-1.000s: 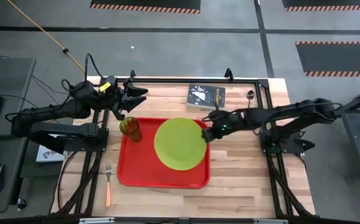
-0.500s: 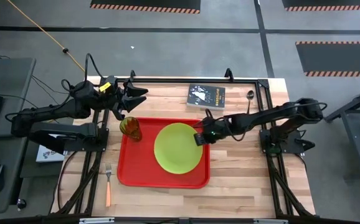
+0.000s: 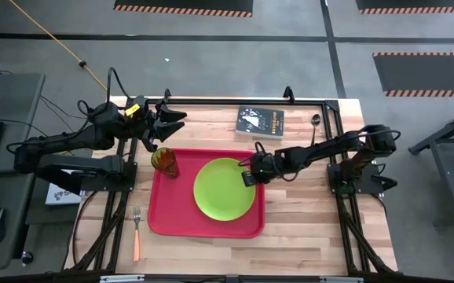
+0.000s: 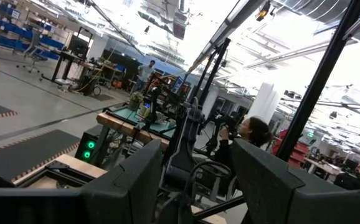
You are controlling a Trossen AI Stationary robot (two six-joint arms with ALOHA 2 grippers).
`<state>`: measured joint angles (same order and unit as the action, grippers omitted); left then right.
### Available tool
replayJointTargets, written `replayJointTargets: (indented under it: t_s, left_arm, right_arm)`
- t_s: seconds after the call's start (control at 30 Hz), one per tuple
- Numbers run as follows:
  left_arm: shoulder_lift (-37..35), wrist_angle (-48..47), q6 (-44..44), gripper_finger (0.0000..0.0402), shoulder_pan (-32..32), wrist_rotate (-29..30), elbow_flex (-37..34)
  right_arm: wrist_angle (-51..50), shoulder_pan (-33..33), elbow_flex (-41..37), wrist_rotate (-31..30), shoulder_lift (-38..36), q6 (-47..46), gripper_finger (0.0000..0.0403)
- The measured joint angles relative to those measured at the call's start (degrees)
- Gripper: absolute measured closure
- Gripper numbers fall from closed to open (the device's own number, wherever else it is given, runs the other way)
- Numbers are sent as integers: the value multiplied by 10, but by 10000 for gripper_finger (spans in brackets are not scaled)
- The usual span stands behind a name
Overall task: Pick and place plate/cup/fork/spoon on tray
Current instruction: Put the green plate on the red tray to the right of the green cup
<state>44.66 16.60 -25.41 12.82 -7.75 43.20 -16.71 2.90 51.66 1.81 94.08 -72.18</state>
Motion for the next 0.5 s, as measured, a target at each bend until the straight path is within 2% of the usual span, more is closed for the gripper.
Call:
replayJointTargets:
  t_s: [0.27, 0.5]
  left_arm:
    - [0, 0, 0, 213, 0, 0, 0]
    - [0, 0, 0, 213, 0, 0, 0]
  right_arm:
    - [-5, 0, 0, -14, 0, -13, 391]
    - [-9, 0, 0, -27, 1, -13, 320]
